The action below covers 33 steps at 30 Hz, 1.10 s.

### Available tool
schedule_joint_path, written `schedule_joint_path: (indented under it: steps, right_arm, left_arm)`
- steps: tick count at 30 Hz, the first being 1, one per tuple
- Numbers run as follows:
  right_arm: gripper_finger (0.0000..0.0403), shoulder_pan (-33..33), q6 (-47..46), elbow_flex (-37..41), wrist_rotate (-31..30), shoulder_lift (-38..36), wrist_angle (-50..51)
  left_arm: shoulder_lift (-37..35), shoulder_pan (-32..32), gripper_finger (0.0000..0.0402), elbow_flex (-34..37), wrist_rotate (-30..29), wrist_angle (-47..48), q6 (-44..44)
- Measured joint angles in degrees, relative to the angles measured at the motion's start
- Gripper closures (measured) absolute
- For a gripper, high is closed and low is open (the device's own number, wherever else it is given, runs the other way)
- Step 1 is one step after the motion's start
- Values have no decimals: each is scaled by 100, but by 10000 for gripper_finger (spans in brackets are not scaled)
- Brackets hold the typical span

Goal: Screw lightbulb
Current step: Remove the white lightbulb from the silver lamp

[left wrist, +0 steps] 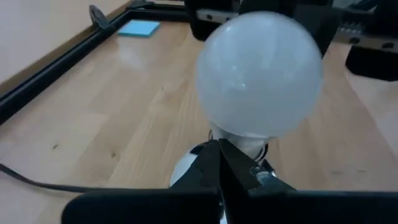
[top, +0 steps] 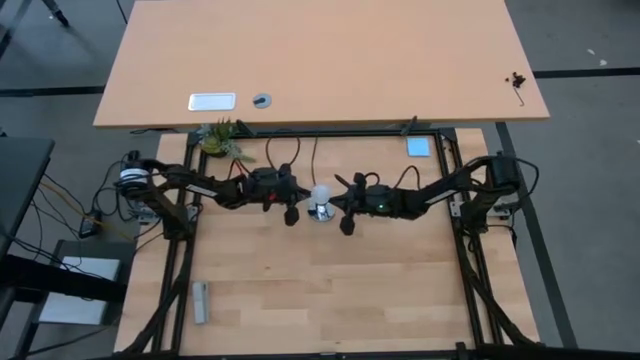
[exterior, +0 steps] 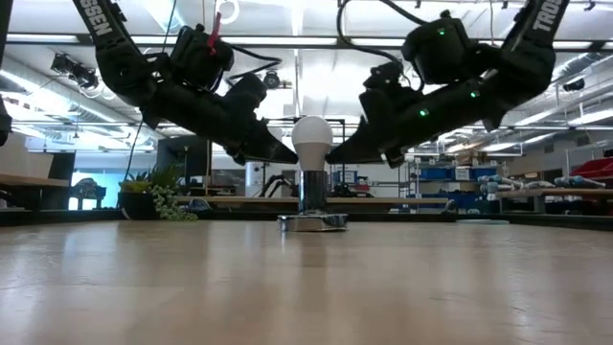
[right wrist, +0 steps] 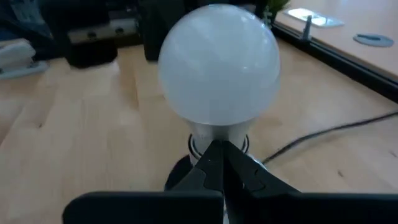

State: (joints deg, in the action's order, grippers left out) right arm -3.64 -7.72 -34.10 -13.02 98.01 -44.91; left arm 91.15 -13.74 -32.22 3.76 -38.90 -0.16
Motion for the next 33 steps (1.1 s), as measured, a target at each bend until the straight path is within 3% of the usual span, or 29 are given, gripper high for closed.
schedule_joint_path:
  steps: [14,22,33]
  right_arm:
    - [398,-21,-64,-139,2,-104,423]
    - [396,11,-164,-139,2,-145,1068]
    - [398,-228,-181,2,552,73,954]
  left_arm:
    - [2,-2,401,3,-69,-40,107]
    - [2,-2,401,3,-67,420,15]
    - [46,-225,401,833,130,-797,-4]
